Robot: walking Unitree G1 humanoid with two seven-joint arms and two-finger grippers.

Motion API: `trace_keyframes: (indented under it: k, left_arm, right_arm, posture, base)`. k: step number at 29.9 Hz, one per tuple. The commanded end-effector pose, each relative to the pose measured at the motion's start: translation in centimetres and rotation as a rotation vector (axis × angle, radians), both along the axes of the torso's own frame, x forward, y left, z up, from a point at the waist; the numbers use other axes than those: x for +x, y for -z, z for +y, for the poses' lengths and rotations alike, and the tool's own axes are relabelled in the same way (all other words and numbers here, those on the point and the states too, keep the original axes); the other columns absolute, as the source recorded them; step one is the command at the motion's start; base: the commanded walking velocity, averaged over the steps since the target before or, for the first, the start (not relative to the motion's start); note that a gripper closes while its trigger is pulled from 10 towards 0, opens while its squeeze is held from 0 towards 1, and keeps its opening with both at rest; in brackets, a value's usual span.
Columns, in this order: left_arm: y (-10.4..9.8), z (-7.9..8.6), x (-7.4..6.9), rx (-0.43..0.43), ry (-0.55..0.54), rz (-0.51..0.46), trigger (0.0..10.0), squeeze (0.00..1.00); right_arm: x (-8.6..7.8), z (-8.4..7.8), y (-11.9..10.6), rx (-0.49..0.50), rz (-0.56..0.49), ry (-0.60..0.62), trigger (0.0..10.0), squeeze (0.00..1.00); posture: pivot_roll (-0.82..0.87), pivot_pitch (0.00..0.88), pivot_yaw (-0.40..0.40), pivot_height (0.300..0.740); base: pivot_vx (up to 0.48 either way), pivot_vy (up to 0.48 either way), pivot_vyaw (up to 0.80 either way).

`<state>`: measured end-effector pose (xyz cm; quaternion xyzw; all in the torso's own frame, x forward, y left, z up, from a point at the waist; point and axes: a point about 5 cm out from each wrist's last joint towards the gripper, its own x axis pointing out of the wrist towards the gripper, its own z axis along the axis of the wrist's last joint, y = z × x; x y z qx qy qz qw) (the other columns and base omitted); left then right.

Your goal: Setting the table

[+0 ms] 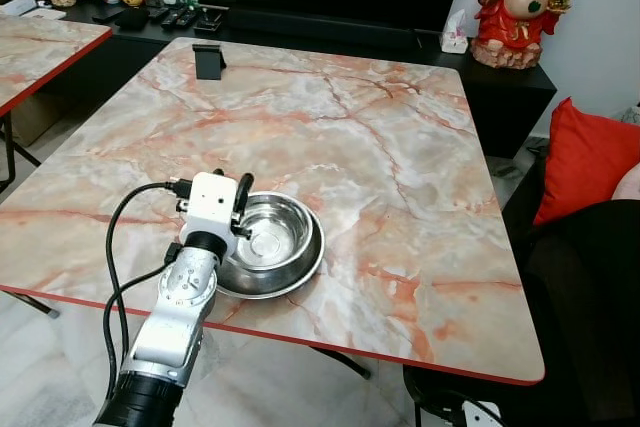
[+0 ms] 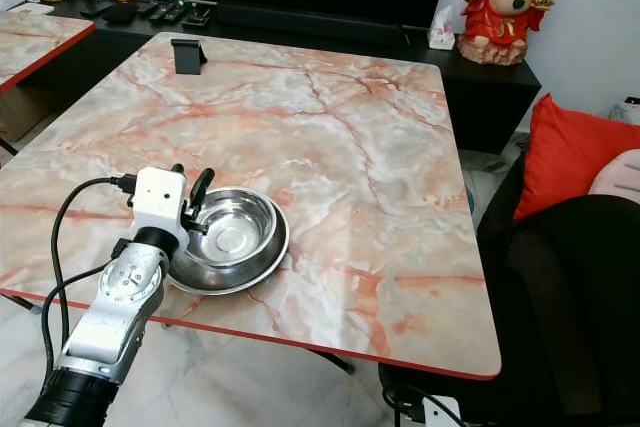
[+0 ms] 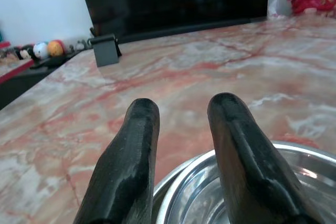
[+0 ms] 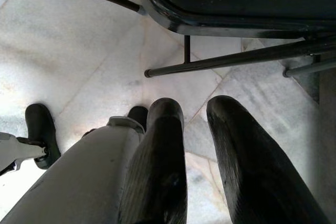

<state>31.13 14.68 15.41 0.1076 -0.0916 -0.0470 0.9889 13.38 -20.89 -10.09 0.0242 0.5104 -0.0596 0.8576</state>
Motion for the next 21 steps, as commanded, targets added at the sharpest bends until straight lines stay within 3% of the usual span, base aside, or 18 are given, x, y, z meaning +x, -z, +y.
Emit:
trace_keyframes:
  k: [1, 6, 9, 21]
  left_arm:
    - [-0.05, -0.22, -0.15, 0.011, 0.017, -0.02, 10.0, 0.0]
    - [0.07, 0.09, -0.44, 0.017, 0.024, -0.045, 10.0, 0.0]
    - [0.25, 0.22, -0.59, 0.025, 0.016, -0.051, 10.0, 0.0]
    - [-0.06, 0.22, 0.22, 0.022, 0.052, -0.055, 10.0, 0.0]
  right_arm:
    - [-0.17, -0.41, -0.03, -0.008, -0.006, 0.024, 10.0, 0.0]
    - [-0.31, -0.43, 0.01, -0.011, -0.008, 0.04, 10.0, 0.0]
    - [-0.67, -0.58, 0.1, 0.017, -0.023, 0.187, 10.0, 0.0]
    - [-0.41, 0.26, 0.15, 0.017, -0.02, 0.105, 10.0, 0.0]
  posture:
    - [0.13, 0.0, -0.082, 0.727]
    - [0.12, 0.0, -0.077, 0.727]
    - [0.13, 0.0, -0.069, 0.727]
    - [0.08, 0.0, -0.013, 0.727]
  base:
    - [0.0, 0.0, 0.0]
    - [0.0, 0.0, 0.0]
    - [0.0, 0.0, 0.0]
    - [0.0, 0.0, 0.0]
